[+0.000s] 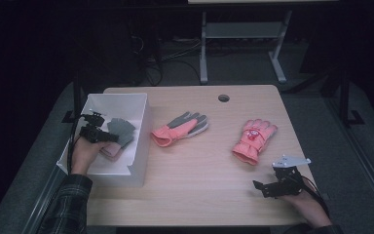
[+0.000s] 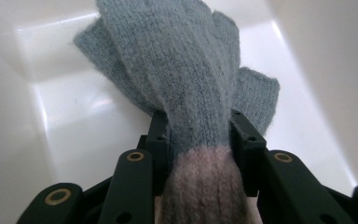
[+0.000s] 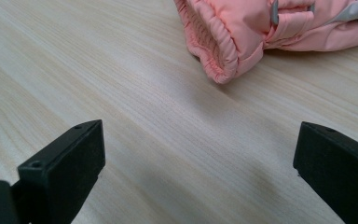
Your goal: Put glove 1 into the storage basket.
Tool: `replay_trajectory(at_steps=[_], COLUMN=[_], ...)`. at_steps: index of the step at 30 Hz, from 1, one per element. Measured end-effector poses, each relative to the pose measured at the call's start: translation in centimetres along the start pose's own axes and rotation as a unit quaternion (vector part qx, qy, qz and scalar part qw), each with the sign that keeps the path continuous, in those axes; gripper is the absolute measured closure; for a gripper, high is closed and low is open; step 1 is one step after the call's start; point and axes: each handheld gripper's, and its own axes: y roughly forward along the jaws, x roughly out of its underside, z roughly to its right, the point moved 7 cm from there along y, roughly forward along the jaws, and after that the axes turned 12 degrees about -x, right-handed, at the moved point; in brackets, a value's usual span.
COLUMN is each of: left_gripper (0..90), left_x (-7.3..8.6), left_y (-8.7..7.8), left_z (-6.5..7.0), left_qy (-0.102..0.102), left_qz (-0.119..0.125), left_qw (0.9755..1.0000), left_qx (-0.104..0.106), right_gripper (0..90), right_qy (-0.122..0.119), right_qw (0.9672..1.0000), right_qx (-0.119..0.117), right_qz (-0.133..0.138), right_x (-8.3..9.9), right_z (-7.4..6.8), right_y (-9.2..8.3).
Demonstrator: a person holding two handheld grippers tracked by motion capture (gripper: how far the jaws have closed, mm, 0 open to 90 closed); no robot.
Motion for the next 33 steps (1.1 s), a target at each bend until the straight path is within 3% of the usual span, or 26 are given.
replay_trajectory(at_steps=[5, 10, 15, 19, 22, 28, 33], left_gripper=[60.0, 44.2, 29.1, 20.7, 18.2, 16.7, 14.7], left_x=[0.8, 0.7, 0.1, -0.9, -1.9, -3.6, -4.8], left_y=[1.1, 1.3, 0.5, -0.9, -2.3, -5.5, -8.1], left_z=[0.1, 0.4, 0.5, 0.6, 0.7, 1.6, 3.4], left_qy=[-0.01, -0.019, -0.036, -0.036, -0.028, 0.0, 0.021], left_qz=[-0.016, -0.015, 0.002, 0.023, 0.041, 0.071, 0.103], left_qw=[0.9998, 0.9997, 0.9994, 0.999, 0.9987, 0.9974, 0.9934], left_qx=[0.006, 0.006, 0.004, -0.01, -0.008, 0.009, 0.045], right_gripper=[1.8, 1.8, 1.8, 1.8, 1.8, 1.8, 1.8], right_qy=[-0.001, 0.001, 0.001, 0.001, 0.0, 0.002, 0.002], right_qw=[1.0, 1.0, 1.0, 1.0, 1.0, 1.0, 1.0], right_qx=[0.0, -0.001, -0.002, -0.001, -0.001, 0.0, 0.001], right_qz=[0.001, -0.001, 0.0, 0.001, 0.0, -0.001, -0.001], right_x=[0.0, 0.1, 0.1, 0.1, 0.1, 0.2, 0.3], right_z=[0.0, -0.1, -0.1, -0.1, -0.2, -0.1, -0.1], right_y=[0.0, -0.1, -0.1, -0.1, -0.1, -0.2, -0.2])
